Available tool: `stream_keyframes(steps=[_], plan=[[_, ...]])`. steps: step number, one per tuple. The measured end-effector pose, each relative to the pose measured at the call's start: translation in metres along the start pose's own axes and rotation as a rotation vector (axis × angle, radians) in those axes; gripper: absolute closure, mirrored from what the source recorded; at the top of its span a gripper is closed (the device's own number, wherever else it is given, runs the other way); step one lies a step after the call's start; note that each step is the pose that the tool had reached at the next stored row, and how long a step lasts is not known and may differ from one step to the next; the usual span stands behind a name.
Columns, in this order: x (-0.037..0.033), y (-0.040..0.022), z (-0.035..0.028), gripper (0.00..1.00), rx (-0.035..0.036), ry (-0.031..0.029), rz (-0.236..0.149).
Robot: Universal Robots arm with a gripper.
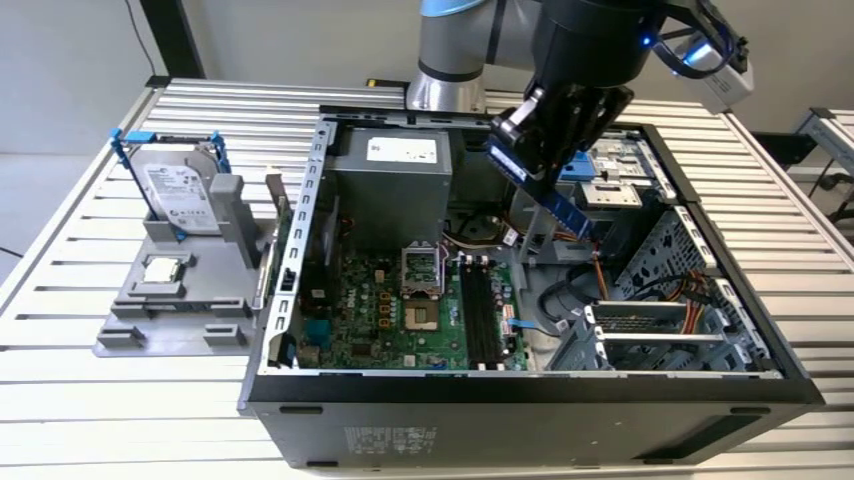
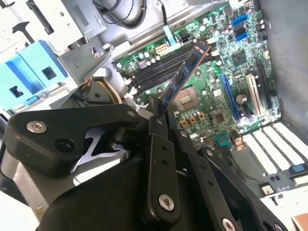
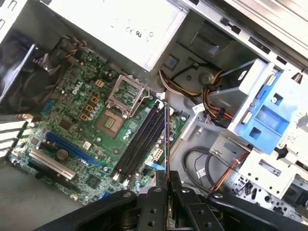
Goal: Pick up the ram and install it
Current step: 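Insert the ram into the slot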
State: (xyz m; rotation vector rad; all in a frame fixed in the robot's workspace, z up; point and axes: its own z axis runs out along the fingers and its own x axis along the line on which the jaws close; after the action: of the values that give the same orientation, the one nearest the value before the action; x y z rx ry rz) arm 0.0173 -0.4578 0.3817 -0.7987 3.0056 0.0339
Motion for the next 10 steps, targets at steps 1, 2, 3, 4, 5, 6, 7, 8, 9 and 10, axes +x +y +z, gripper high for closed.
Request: stream_keyframes(steps=[1, 2, 3, 4, 5, 6, 7, 8, 9, 10], plan=[[0.0000, 0.0000, 0.0000, 1.00, 0.0004, -0.0001, 0.010], [0.0000, 0.0000, 0.0000, 1.00, 0.0007, -0.0002, 0.019], [0.0000, 0.0000, -0.0001, 1.00, 0.0011, -0.0003, 0.029], [0.0000, 0.0000, 0.0000, 1.00, 0.0014, -0.0005, 0.039], [0.0000, 0.0000, -0.0001, 1.00, 0.0018, -0.0006, 0.049], [0.0000, 0.0000, -0.0001, 1.00, 0.0021, -0.0008, 0.059], [0.0000, 0.0000, -0.0001, 1.00, 0.0025, -0.0008, 0.069], [0.0000, 0.0000, -0.0001, 1.00, 0.0029, -0.0010, 0.079], [0.0000, 0.0000, -0.0001, 1.00, 0.0033, -0.0011, 0.089], [0.0000, 0.0000, -0.0001, 1.00, 0.0036, -0.0013, 0.099]])
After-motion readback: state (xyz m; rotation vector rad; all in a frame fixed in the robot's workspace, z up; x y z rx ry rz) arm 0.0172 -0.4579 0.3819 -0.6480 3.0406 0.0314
